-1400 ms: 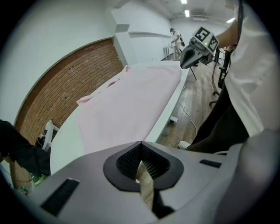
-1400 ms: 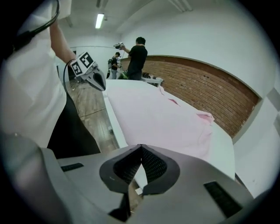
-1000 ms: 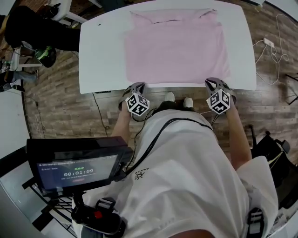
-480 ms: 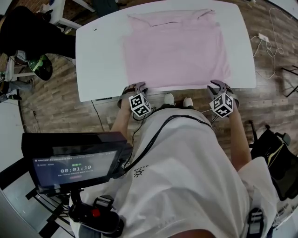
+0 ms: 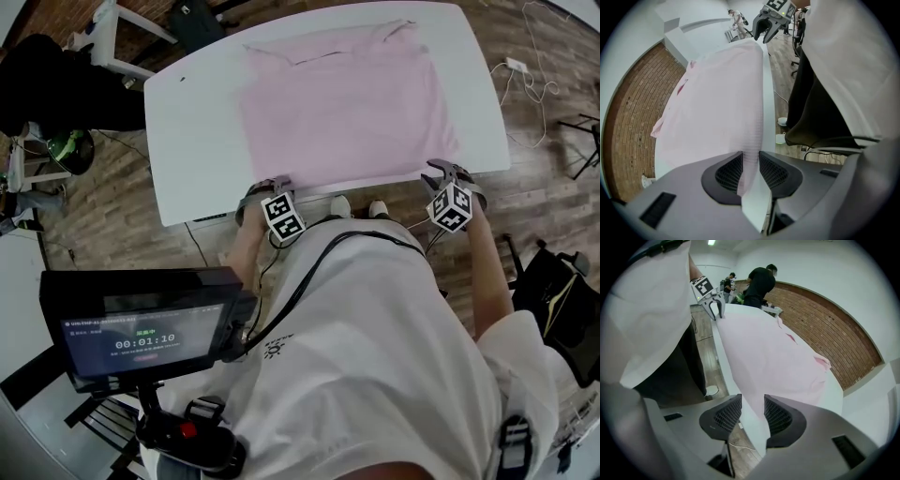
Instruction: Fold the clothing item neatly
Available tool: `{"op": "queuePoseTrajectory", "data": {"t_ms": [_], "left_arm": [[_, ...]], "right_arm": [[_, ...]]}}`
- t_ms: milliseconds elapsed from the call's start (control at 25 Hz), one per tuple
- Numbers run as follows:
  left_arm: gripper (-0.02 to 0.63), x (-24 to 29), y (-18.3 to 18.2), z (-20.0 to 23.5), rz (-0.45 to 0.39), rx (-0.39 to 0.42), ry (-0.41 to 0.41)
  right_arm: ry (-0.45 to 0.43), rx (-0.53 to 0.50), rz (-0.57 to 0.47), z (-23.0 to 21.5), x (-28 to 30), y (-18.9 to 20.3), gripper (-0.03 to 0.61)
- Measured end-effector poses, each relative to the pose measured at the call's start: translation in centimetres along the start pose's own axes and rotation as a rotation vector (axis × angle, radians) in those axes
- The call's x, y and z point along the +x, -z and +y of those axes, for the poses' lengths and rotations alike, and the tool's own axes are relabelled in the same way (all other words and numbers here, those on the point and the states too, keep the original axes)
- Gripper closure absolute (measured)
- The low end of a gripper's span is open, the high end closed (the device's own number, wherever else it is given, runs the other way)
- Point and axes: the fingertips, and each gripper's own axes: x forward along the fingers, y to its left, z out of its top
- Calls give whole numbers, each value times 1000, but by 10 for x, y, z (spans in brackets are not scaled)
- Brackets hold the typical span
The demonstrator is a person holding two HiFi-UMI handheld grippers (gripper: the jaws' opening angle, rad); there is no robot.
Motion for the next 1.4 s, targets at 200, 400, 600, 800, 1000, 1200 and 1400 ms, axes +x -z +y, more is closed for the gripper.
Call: {"op": "queuePoseTrajectory", "data": {"t_ms": [200,400,600,800,1000,1200,1400], "left_arm": [[517,3,-2,-4,14,-2,65],[520,7,-5,-4,29,-2,118],[551,13,-6,0,40,-15,139],[571,15,-2,8,18,-56,132],[578,13,3,11,-9,-95,117],[578,-4,5,15,-47,-139,72],[578,-26,4,12,-87,-175,24]], "right_arm": [[-92,-198,59,5,15,-1,413],[-175,-307,125,1,34,5,414],[-259,-260,128,4,43,10,436],[-245,-199,106,-2,46,4,540],[-201,-150,67,-5,40,-7,540],[-138,-116,19,-11,22,-16,540],[-124,-115,-4,-10,5,-21,540]]}}
